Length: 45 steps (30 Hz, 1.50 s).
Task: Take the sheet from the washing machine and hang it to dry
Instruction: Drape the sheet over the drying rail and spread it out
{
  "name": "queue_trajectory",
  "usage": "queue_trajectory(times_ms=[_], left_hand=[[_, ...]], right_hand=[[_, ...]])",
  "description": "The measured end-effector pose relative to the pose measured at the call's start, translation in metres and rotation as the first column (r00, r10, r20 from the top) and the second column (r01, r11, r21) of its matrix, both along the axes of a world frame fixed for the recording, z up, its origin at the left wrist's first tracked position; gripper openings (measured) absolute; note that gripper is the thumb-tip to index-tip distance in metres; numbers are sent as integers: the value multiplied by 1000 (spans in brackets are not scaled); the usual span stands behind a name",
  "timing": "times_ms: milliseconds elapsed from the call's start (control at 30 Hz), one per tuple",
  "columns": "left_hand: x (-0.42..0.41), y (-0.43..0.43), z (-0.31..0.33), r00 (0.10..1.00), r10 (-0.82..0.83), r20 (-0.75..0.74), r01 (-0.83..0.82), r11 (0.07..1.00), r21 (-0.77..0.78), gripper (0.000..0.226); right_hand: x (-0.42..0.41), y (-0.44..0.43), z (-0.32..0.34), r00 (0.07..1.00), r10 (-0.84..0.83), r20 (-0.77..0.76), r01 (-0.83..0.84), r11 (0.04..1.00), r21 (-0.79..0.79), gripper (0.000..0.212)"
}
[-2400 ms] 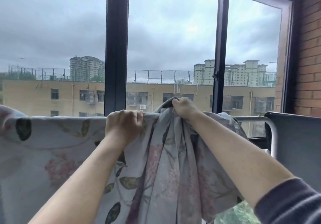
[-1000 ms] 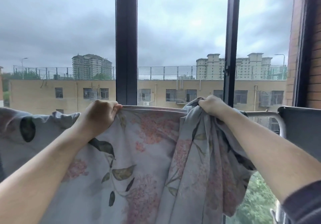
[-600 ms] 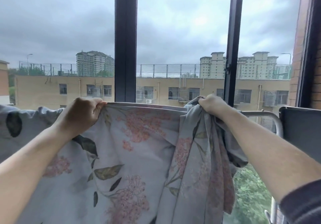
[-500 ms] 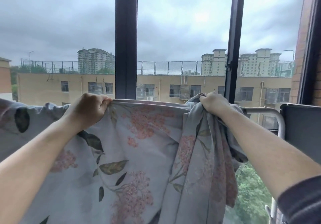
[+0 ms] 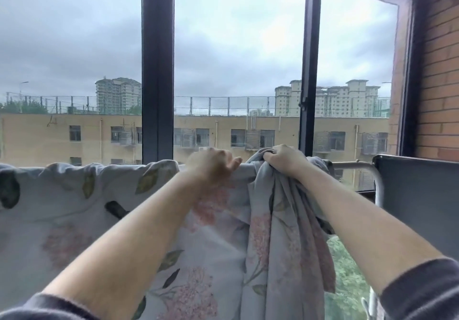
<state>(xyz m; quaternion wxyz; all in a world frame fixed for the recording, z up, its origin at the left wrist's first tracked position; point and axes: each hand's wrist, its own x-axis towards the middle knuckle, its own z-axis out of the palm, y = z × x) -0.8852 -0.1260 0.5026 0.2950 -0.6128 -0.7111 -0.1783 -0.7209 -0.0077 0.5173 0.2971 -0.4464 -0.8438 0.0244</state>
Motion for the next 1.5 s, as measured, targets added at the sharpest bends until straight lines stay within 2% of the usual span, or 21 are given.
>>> queue_trajectory(times_ms=[100, 167, 300, 433, 533, 700, 767, 800, 867, 900, 933, 967, 1000, 1033, 1067, 1100, 1167, 1267, 1333, 1400, 1500], left_hand=[[15, 18, -11, 993, 115, -40, -114, 993, 36, 62], [19, 19, -12, 992, 122, -41, -119, 990, 71, 62], [13, 15, -5, 992, 74, 103, -83, 993, 85, 52], [10, 9, -3, 981, 40, 192, -73, 983, 167, 43], [8, 12, 2, 925, -71, 374, -66, 938, 340, 47], [-5, 8, 20, 673, -172, 719, -252, 861, 442, 50], [-18, 5, 28, 478, -285, 831, -403, 769, 496, 47], [-24, 3, 30, 333, -390, 859, -471, 720, 510, 46], [-36, -4, 35, 65, -638, 768, -557, 615, 558, 44], [-38, -6, 36, 16, -696, 718, -592, 572, 568, 42], [-38, -9, 36, 41, -685, 728, -610, 559, 561, 41], [-35, -11, 35, 150, -594, 791, -616, 569, 544, 42], [-28, -13, 33, 322, -421, 848, -604, 599, 526, 42], [-21, -14, 27, 512, -221, 830, -570, 636, 520, 39], [-15, -13, 19, 676, -56, 735, -516, 676, 526, 32], [-11, -12, 11, 796, 38, 605, -442, 718, 537, 24], [0, -7, -2, 941, 79, 328, -257, 798, 546, 16], [24, 9, -8, 995, -19, 95, -11, 950, 311, 26], [38, 19, -12, 999, 18, -28, -14, 988, 155, 29], [40, 24, -15, 993, 77, -86, -64, 988, 144, 21], [36, 24, -14, 999, 29, 34, -36, 970, 240, 21]], right_hand=[[3, 6, 2, 999, -4, -45, 3, 1000, -12, 27], [7, 11, 6, 988, -35, -149, 31, 999, -29, 26], [20, 20, 23, 928, -59, -369, 39, 997, -60, 29], [17, 31, 34, 930, -11, -368, -2, 999, -35, 27], [7, 35, 37, 934, 17, -357, -30, 999, -30, 28], [12, 41, 41, 959, 72, -274, -92, 994, -59, 21], [18, 45, 36, 969, 68, -238, -87, 993, -74, 22], [20, 46, 32, 974, 70, -216, -92, 991, -96, 25], [22, 45, 24, 984, 80, -161, -105, 983, -152, 32], [22, 45, 21, 986, 87, -143, -111, 979, -173, 34], [22, 44, 17, 987, 88, -131, -111, 977, -182, 34], [21, 43, 14, 989, 79, -122, -100, 980, -171, 34], [21, 41, 11, 992, 64, -108, -80, 985, -150, 35], [21, 39, 9, 995, 45, -85, -55, 991, -121, 39], [21, 38, 7, 998, 29, -64, -36, 994, -104, 44], [22, 39, 5, 998, 25, -49, -29, 996, -88, 46], [23, 40, 4, 999, 28, -31, -30, 997, -66, 48], [23, 40, 3, 999, 30, -17, -31, 998, -48, 50], [24, 39, 3, 999, 34, -18, -35, 998, -47, 50], [26, 40, 4, 999, 51, -17, -52, 997, -63, 49], [30, 44, 6, 994, 94, -50, -98, 991, -86, 43]])
